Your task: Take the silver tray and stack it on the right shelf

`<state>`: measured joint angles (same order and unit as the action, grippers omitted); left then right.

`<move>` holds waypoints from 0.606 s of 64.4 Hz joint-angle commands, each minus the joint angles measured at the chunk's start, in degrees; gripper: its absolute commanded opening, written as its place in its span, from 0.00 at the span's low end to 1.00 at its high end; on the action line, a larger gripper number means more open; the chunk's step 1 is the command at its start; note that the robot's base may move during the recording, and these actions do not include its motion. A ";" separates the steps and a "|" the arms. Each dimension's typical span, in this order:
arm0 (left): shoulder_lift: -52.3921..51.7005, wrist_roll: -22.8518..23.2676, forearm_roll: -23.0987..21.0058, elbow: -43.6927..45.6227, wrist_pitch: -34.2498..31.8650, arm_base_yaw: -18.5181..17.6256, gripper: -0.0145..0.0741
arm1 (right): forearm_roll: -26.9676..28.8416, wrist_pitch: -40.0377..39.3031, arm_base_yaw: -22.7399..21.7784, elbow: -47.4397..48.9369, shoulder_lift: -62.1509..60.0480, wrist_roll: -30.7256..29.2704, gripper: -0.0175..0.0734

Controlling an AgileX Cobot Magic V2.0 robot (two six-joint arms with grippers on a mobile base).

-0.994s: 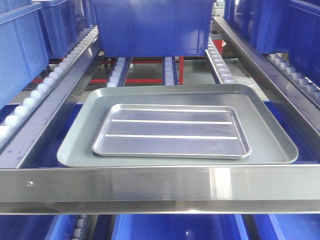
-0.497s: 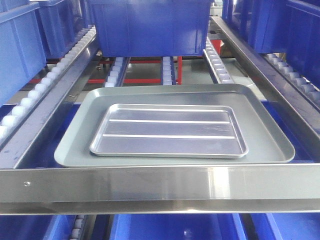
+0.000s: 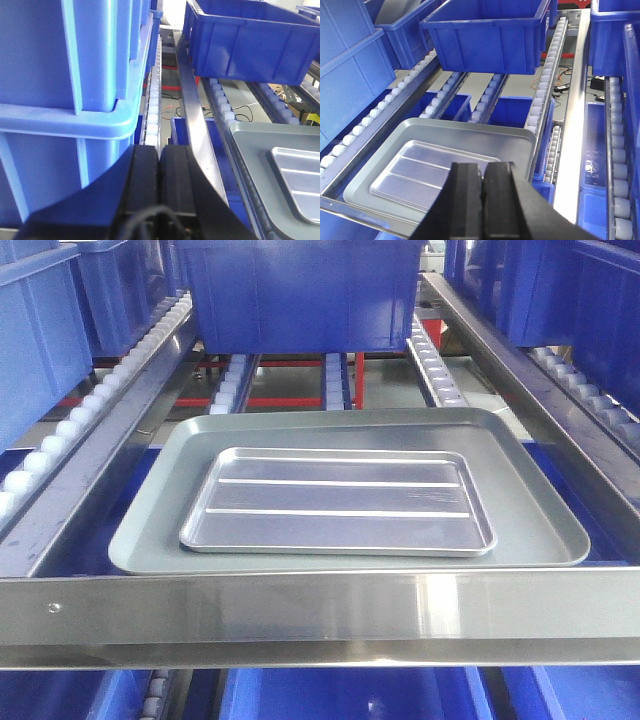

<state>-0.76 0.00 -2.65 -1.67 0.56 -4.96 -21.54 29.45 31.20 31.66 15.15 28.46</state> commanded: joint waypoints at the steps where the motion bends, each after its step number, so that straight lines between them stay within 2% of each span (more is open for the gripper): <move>1: -0.79 0.00 0.18 -1.14 -5.48 0.10 0.05 | -1.72 -4.56 -0.02 1.51 0.58 -0.50 0.25; 12: -0.79 0.00 0.18 -1.14 -5.48 0.10 0.05 | -0.29 -5.45 -0.02 1.34 0.58 -0.54 0.25; 16: -0.79 0.00 0.18 -1.14 -5.48 0.10 0.05 | 1.50 -5.70 -0.57 0.78 0.58 -2.90 0.25; 21: -0.79 0.00 0.18 -1.14 -5.48 0.10 0.05 | 8.57 -7.73 -2.80 -0.64 0.58 -12.65 0.25; 26: -0.79 0.00 0.18 -1.14 -5.48 0.10 0.05 | 20.66 -11.98 -7.10 -3.00 0.58 -27.03 0.25; 30: -0.79 0.00 0.18 -1.14 -5.48 0.10 0.05 | 27.34 -15.97 -11.34 -5.47 0.58 -34.99 0.25; 39: -0.79 0.00 0.18 -1.14 -5.48 0.10 0.05 | 28.37 -22.13 -21.29 -12.20 -1.84 -36.39 0.25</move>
<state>-0.76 0.00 -2.65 -1.67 0.52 -4.96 5.53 15.56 14.33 20.61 14.42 -5.63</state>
